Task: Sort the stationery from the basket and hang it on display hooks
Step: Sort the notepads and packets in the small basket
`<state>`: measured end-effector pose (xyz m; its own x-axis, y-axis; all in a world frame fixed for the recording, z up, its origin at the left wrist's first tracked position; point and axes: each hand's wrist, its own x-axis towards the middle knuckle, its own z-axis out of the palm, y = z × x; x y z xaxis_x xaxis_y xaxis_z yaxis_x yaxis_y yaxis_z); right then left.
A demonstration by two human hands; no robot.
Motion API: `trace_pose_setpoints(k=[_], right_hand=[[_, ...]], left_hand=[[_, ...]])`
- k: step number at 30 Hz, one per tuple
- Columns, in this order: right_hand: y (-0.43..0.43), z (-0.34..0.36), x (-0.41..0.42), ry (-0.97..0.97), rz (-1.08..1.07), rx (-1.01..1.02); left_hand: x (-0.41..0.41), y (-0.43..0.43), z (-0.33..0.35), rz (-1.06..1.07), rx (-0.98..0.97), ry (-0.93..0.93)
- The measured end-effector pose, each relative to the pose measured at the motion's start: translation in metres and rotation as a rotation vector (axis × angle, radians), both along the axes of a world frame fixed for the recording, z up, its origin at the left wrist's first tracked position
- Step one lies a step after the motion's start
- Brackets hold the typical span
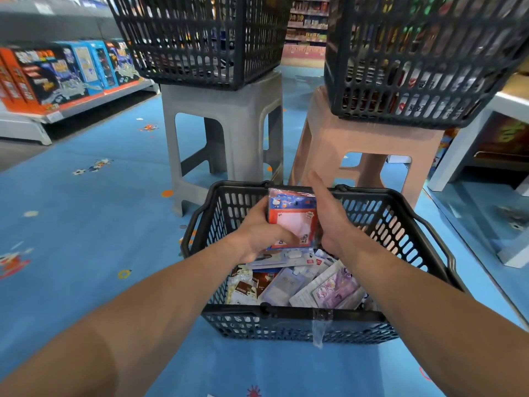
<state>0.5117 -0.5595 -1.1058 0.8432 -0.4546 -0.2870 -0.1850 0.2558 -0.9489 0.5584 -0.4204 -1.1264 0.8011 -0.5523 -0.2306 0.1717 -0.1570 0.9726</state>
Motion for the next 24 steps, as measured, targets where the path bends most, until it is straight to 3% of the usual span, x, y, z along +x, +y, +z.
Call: trace_pose_setpoints(k=[6, 10, 24], right_hand=[[0.002, -0.009, 0.006, -0.039, -0.115, 0.046], [0.004, -0.007, 0.005, -0.090, -0.061, 0.132], [0.008, 0.005, -0.003, -0.128, -0.043, 0.115]], left_hand=[[-0.001, -0.002, -0.005, 0.033, -0.022, -0.136], [0.000, -0.003, -0.009, 0.066, -0.007, -0.114], [-0.001, 0.000, -0.003, -0.050, -0.005, -0.095]])
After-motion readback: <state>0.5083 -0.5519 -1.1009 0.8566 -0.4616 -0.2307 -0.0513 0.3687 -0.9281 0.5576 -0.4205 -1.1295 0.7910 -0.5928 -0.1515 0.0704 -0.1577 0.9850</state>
